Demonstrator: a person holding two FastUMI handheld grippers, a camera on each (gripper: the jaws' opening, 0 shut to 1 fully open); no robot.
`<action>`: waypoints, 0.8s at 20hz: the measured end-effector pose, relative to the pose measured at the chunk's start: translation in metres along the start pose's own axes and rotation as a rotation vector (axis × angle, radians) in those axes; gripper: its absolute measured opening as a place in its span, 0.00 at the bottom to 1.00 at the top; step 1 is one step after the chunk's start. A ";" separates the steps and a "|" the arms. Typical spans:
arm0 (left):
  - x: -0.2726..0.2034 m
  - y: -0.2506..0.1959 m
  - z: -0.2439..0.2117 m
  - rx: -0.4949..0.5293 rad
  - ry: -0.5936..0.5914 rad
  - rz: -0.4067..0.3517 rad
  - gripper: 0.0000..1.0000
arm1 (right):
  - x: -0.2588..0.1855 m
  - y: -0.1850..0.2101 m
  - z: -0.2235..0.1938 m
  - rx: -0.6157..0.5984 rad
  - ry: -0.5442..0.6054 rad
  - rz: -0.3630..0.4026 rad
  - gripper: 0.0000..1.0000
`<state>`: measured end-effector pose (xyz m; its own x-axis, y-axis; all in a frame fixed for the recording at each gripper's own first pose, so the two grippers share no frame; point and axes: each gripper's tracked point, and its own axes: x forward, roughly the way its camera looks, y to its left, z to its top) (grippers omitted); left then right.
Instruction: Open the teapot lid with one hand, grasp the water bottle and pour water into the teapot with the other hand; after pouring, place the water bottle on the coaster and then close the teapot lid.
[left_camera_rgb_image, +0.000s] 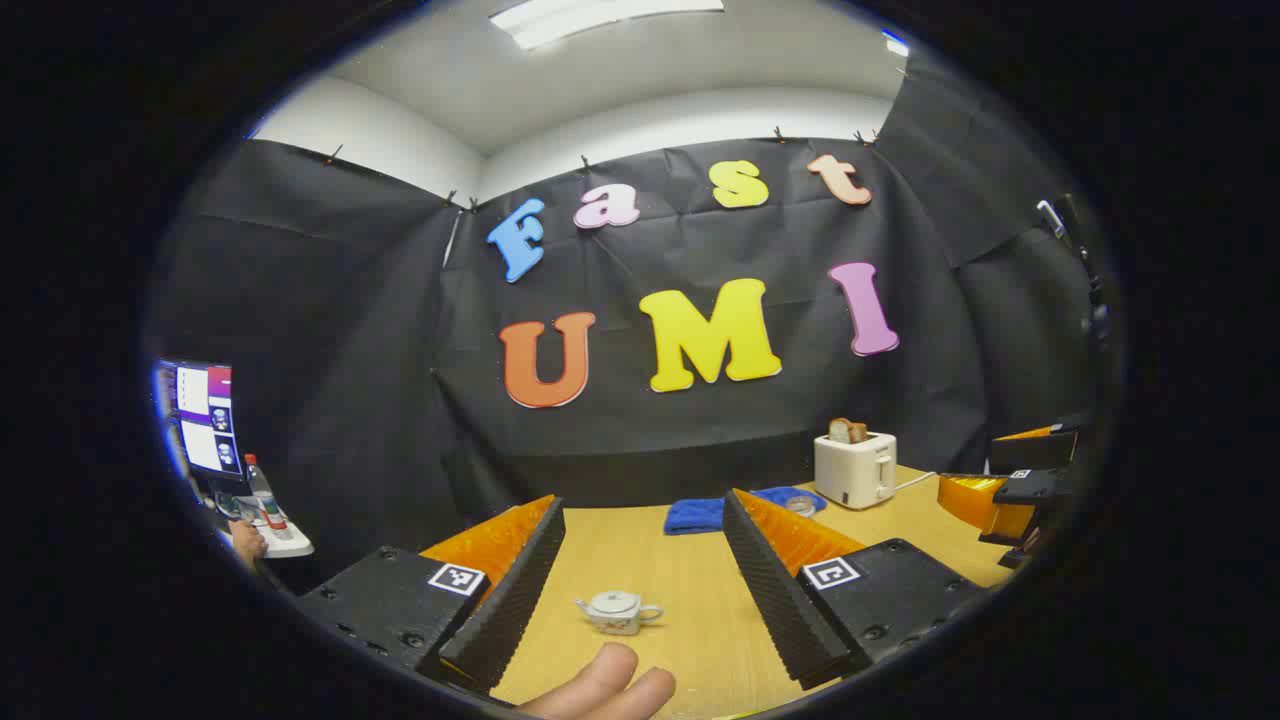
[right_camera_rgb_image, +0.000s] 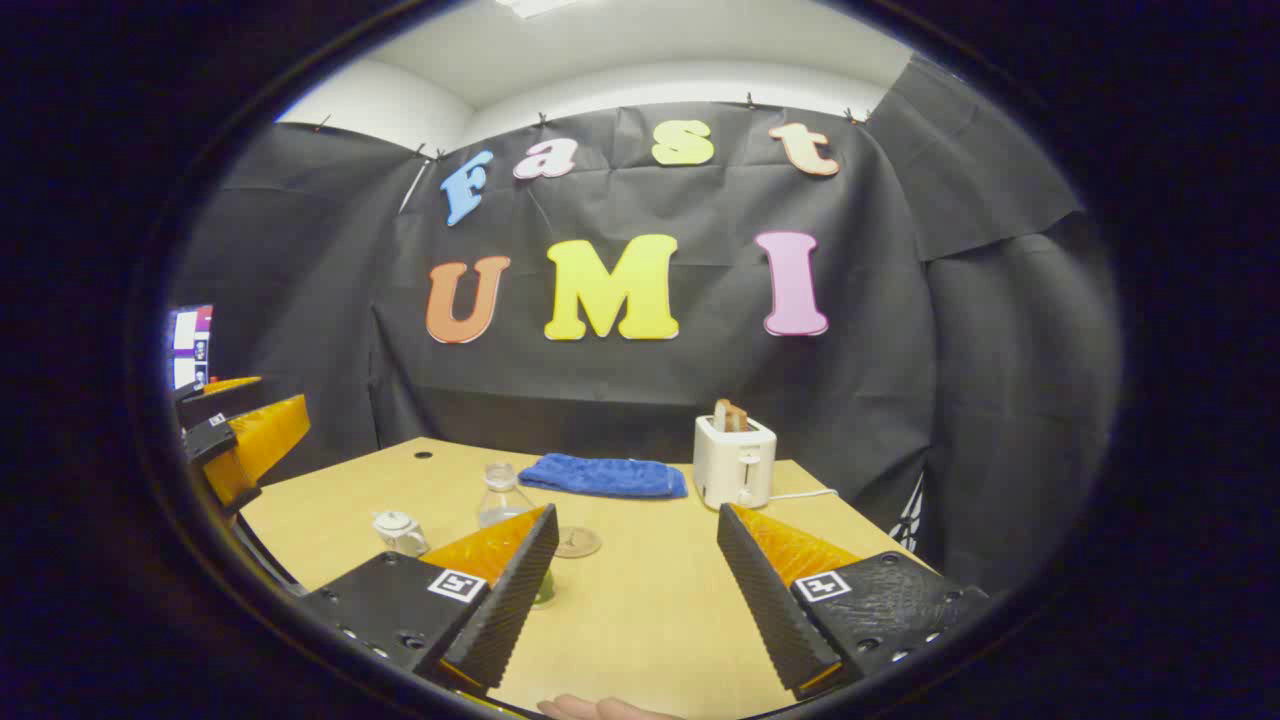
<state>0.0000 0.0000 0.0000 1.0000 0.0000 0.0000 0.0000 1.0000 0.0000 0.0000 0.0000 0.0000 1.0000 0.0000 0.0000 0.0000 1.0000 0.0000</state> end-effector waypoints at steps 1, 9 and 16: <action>0.002 0.004 -0.009 -0.015 0.024 -0.003 0.99 | -0.001 0.006 0.001 -0.027 -0.005 -0.010 0.95; 0.018 0.040 -0.051 -0.058 0.148 0.019 1.00 | -0.001 0.011 -0.005 -0.103 -0.014 -0.029 0.98; 0.019 0.034 -0.059 -0.060 0.184 -0.045 1.00 | 0.009 -0.005 -0.006 -0.020 -0.004 0.001 0.95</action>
<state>0.0192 0.0336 -0.0592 0.9821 -0.0503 -0.1816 0.0394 0.9972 -0.0634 0.0093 -0.0048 -0.0064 1.0000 0.0014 0.0038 -0.0014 0.9998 -0.0196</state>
